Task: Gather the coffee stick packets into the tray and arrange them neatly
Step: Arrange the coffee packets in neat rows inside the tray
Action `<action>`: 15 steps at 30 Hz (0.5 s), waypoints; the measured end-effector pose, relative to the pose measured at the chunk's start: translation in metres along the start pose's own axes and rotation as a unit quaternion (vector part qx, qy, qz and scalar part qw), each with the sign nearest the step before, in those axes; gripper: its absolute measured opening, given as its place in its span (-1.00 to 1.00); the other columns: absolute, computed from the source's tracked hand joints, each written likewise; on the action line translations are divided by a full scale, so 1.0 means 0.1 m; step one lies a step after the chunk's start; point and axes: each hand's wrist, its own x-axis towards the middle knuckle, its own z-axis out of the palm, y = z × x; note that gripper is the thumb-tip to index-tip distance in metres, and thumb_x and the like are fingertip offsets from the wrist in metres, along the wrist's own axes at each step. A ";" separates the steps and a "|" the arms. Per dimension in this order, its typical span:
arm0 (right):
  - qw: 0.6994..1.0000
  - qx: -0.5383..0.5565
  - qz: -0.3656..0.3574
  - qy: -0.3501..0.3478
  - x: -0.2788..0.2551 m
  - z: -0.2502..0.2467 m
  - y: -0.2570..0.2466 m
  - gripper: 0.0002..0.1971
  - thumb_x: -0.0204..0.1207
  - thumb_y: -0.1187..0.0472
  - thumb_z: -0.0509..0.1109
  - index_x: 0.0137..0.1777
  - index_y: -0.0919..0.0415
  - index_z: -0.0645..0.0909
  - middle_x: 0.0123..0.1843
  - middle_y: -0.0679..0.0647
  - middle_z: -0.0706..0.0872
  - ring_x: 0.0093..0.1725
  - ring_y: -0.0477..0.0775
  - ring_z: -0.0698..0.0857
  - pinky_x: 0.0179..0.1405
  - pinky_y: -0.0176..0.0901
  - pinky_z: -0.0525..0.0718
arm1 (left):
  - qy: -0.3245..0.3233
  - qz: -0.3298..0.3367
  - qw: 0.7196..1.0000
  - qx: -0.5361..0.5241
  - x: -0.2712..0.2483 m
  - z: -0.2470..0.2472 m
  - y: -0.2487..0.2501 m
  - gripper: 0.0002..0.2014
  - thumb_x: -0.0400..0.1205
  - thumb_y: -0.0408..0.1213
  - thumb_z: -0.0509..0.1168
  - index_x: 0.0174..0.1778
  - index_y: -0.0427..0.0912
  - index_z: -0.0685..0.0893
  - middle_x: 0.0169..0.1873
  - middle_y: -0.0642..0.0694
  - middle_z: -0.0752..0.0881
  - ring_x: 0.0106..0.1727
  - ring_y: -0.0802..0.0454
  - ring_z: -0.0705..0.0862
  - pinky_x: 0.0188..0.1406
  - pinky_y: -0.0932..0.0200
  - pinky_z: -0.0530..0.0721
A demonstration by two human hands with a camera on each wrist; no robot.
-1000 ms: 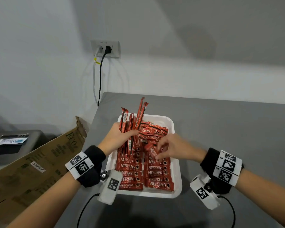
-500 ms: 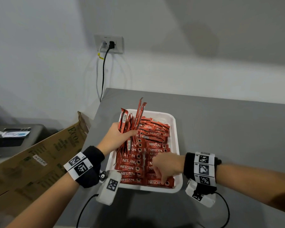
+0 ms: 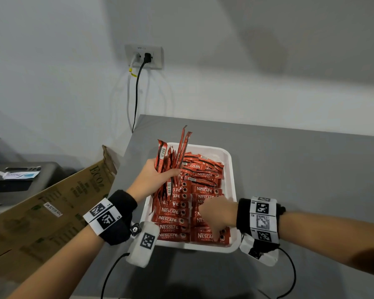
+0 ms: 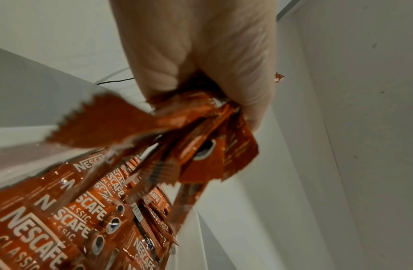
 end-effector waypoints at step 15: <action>0.990 0.106 0.010 0.092 0.02 0.08 0.13 -0.92 0.44 0.34 0.44 -0.15 0.37 0.70 -0.11 0.15 0.80 -0.09 0.12 0.77 -0.06 -0.03 0.77 | -0.006 0.007 1.000 -0.001 -0.01 0.01 0.01 -0.89 0.58 -0.36 0.34 -0.01 -0.11 0.67 -0.09 -0.11 0.78 -0.11 0.03 0.79 -0.05 0.24 0.71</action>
